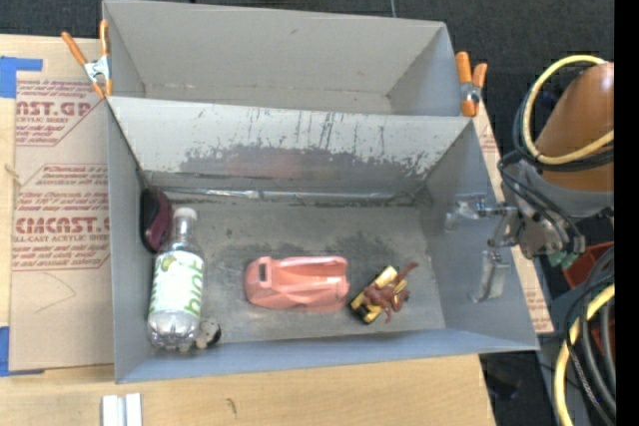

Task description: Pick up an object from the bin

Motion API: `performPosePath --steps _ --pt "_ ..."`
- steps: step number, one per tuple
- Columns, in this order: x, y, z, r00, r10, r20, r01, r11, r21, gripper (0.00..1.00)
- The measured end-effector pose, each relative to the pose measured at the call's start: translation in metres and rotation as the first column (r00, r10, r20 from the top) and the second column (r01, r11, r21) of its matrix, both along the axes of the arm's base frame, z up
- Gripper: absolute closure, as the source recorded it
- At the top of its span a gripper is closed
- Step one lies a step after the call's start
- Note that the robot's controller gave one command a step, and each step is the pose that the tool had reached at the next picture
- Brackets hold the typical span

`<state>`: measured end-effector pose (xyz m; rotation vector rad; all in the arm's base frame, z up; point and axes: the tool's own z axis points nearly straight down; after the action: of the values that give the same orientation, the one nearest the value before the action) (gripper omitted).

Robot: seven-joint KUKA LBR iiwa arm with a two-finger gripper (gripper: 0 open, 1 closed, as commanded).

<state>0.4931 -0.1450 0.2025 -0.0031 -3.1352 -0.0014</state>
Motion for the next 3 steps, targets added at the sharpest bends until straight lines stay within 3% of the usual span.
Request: performPosePath --steps 1,2,3 --pt "0.002 0.001 0.004 1.0 0.002 0.008 -0.002 1.0 -0.002 0.0" --pt "-0.007 0.022 -0.044 1.0 0.005 0.015 -0.005 1.0 -0.004 0.0" --pt "-0.005 0.032 -0.089 0.999 -0.053 0.006 0.053 0.999 0.0 0.0"
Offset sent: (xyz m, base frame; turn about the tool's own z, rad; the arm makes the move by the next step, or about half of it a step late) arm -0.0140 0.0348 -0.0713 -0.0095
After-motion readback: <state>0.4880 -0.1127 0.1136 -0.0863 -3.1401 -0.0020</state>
